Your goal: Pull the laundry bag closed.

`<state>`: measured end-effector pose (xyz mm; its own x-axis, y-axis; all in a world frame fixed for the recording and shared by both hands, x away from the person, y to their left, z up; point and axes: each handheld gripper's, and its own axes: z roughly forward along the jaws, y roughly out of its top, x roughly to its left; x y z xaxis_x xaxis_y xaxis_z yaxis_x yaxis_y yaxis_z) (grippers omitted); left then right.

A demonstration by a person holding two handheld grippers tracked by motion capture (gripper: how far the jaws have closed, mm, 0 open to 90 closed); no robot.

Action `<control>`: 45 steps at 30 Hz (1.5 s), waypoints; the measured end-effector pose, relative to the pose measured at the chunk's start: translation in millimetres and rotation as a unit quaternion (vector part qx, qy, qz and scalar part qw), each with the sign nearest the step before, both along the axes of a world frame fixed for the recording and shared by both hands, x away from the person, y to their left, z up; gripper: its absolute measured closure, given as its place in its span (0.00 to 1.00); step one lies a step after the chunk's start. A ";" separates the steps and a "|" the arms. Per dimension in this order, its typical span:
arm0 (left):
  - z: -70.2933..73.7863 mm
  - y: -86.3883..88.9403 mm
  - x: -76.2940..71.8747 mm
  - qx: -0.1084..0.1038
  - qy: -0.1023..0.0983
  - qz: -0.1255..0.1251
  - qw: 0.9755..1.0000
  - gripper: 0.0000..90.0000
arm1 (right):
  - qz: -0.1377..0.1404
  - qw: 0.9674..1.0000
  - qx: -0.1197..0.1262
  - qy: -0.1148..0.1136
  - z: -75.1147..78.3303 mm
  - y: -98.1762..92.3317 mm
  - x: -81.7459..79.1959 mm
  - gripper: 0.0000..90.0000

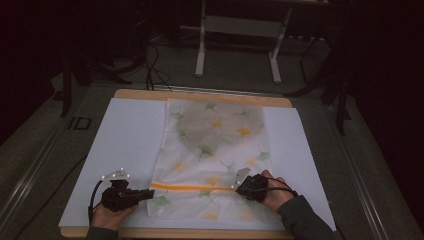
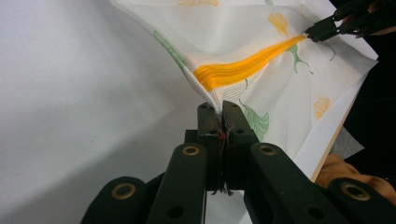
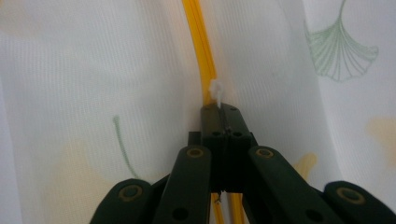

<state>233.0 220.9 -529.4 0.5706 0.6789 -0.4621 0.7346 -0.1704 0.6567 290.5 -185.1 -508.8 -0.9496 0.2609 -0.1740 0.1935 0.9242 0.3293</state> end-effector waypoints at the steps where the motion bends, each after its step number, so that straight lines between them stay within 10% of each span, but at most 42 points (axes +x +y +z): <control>1: -0.1 0.1 0.0 -0.001 0.000 0.000 1.000 0.98 | -0.002 1.000 0.000 -0.001 -0.1 -1.3 0.0 1.00; 45: -0.7 1.3 0.7 0.000 0.002 0.000 1.000 0.98 | -0.040 0.997 -0.056 -0.019 4.6 -51.2 2.0 1.00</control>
